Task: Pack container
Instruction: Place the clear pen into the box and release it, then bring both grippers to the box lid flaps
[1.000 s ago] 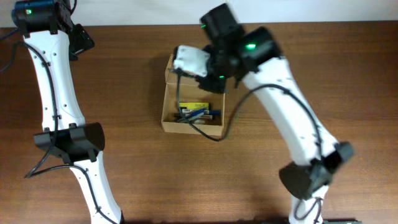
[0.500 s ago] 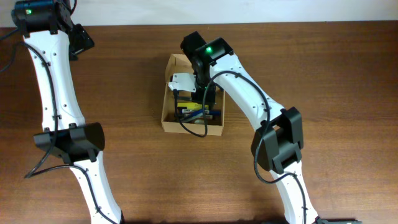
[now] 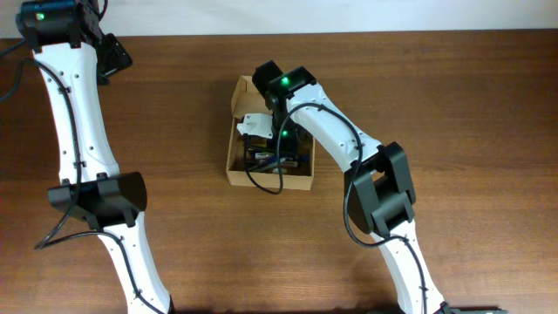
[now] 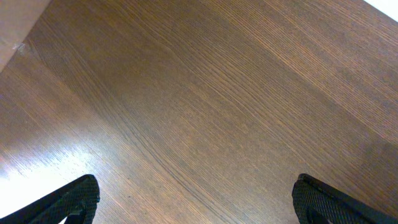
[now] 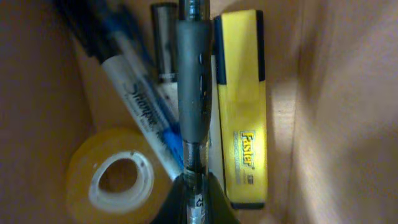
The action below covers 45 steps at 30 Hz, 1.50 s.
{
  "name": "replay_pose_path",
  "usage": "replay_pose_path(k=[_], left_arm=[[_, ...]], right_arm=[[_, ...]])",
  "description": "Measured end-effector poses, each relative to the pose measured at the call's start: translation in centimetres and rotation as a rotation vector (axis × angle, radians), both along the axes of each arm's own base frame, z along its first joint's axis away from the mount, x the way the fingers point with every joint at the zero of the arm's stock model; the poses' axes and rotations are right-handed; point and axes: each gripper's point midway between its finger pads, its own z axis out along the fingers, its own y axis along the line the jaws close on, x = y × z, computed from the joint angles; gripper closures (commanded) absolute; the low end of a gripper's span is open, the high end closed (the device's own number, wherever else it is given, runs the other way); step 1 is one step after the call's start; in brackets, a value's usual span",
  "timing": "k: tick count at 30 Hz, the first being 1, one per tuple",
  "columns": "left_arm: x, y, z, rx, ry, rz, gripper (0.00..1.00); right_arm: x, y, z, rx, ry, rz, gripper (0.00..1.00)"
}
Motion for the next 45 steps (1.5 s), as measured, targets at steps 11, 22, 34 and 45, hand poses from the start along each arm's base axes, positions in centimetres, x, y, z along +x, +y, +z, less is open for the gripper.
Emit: replay_pose_path(k=[11, 22, 34, 45], left_arm=[[0.0, 0.0, 0.0, 0.0, 0.0, 0.0, 0.0], [0.1, 0.0, 0.0, 0.0, -0.007, 0.0, 0.0], [1.1, -4.4, -0.9, -0.232, -0.027, -0.139, 0.97], [1.9, -12.1, -0.9, -0.54, -0.057, -0.536, 0.99]], right_arm=[[0.0, 0.1, 2.6, -0.007, 0.025, -0.201, 0.38], [2.1, 1.3, 20.3, 0.275, -0.27, -0.382, 0.37], [2.6, -3.3, 25.1, 0.298, -0.334, -0.674, 0.6], [7.4, -16.1, 23.7, 0.396, -0.138, -1.203, 0.96]])
